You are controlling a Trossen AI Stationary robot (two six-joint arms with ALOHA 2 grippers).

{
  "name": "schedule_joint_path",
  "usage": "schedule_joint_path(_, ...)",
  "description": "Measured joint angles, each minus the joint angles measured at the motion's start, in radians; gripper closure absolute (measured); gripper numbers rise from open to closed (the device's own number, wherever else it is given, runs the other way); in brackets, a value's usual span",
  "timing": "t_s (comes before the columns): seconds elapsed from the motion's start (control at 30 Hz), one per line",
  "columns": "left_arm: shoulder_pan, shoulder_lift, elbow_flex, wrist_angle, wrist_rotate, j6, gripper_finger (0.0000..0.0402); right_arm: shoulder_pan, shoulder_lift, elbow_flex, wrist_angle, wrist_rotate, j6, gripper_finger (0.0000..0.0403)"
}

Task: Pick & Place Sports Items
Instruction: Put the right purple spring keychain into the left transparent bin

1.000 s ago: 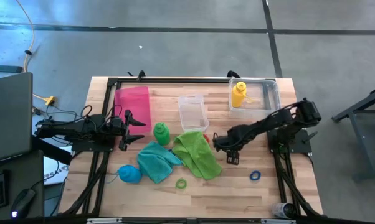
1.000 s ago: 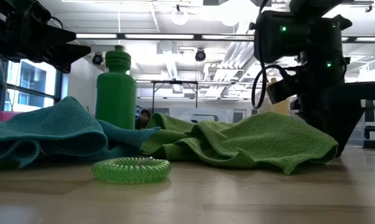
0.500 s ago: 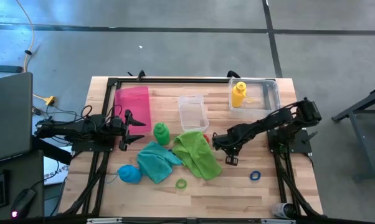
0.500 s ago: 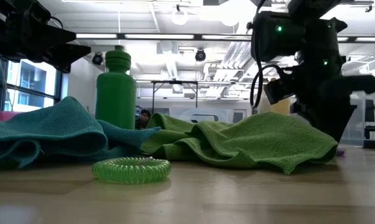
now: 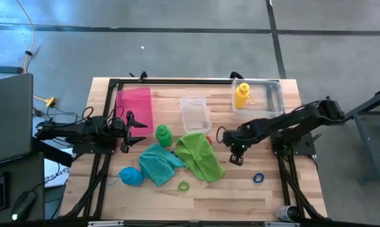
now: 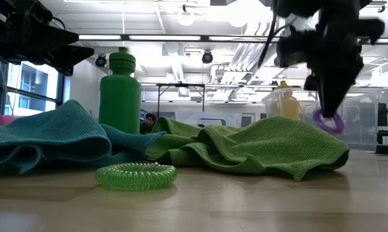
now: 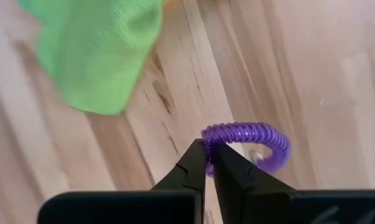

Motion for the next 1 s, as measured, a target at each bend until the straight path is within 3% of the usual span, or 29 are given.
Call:
schedule_joint_path(0.47, 0.0, 0.0, 0.0, 0.007, 0.0, 0.0, 0.0152, -0.001, -0.231, 0.0, 0.228, 0.099, -0.03, 0.0397)
schedule_joint_path(0.63, 0.0, 0.0, 0.0, 0.012, 0.0, 0.0, 0.0152, -0.008, -0.241, 0.002, 0.363, 0.153, -0.138, 0.0397)
schedule_joint_path(1.0, 0.0, 0.0, 0.0, 0.014, 0.0, 0.0, 0.0152, -0.133, -0.21, 0.001, 0.562, 0.146, -0.262, 0.0398)
